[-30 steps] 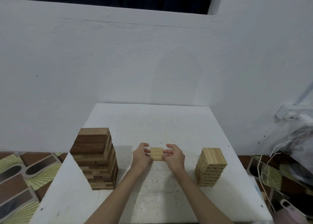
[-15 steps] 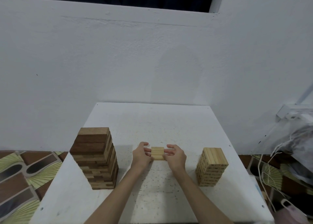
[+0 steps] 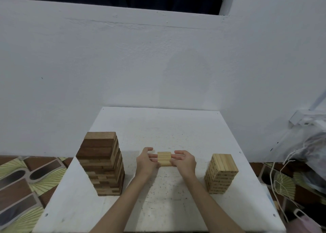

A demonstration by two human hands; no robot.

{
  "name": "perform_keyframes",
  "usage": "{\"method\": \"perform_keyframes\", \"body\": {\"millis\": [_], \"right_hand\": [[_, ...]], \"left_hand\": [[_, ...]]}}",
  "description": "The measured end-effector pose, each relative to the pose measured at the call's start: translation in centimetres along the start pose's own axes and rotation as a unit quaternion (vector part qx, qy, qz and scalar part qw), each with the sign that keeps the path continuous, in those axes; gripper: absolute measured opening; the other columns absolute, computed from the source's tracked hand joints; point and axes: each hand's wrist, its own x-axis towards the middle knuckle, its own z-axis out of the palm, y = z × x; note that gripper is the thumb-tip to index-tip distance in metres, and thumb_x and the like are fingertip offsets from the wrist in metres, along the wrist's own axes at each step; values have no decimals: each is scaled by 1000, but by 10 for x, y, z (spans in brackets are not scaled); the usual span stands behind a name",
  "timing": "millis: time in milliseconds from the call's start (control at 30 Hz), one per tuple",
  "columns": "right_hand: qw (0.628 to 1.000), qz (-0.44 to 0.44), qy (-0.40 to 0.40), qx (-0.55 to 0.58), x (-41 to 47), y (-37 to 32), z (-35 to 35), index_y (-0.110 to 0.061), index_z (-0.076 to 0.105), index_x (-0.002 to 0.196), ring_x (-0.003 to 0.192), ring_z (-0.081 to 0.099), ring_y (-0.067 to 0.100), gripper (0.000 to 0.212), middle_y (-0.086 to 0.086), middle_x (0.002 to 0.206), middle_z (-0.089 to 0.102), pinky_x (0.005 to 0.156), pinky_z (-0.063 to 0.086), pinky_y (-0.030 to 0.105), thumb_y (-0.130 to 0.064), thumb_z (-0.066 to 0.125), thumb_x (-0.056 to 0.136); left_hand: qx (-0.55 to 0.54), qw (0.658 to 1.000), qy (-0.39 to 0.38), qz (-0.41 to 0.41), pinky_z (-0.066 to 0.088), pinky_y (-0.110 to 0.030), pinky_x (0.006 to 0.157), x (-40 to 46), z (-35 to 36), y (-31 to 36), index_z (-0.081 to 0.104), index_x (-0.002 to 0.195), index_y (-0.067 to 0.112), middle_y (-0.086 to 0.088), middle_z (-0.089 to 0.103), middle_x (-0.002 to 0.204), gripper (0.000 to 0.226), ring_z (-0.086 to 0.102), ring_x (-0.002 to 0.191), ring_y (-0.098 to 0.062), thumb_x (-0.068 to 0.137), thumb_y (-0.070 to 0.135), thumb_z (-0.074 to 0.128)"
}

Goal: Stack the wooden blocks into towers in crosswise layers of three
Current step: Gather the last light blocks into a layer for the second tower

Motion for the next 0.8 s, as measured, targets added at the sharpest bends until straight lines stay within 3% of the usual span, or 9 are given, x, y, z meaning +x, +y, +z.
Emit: {"method": "perform_keyframes", "body": {"millis": [133, 400, 567, 800], "right_hand": [[1000, -19, -6, 24, -3, -13, -4, -16, 63, 93, 88, 68, 16, 31, 2, 88, 72, 80, 57, 30, 7, 69, 74], [997, -71, 9, 32, -14, -54, -22, -10, 64, 99, 85, 67, 16, 31, 2, 86, 69, 67, 53, 17, 9, 66, 74], [994, -106, 21, 28, -21, -78, -39, -12, 65, 94, 84, 68, 17, 31, 4, 85, 71, 76, 56, 27, 10, 69, 72], [989, -143, 20, 43, -38, -110, -75, -10, 66, 94, 77, 69, 17, 31, 4, 84, 71, 60, 51, 11, 10, 71, 71]], "left_hand": [[7, 999, 6, 33, 47, -8, 51, -5, -4, 11, 47, 122, -1, -5, 58, 87, 55, 57, 68, -7, 74, -10, 71], [-11, 996, 17, 84, 48, -7, 52, -18, -9, 46, 46, 125, 4, -8, 61, 94, 60, 60, 74, -12, 73, -6, 74], [-29, 992, 15, 118, 49, -8, 55, -30, -11, 70, 45, 125, 4, -7, 63, 93, 63, 61, 71, -10, 71, -5, 76], [-57, 986, 5, 154, 46, -4, 55, -52, -8, 107, 44, 126, 5, -13, 66, 102, 66, 62, 76, -15, 70, 0, 79]]}}
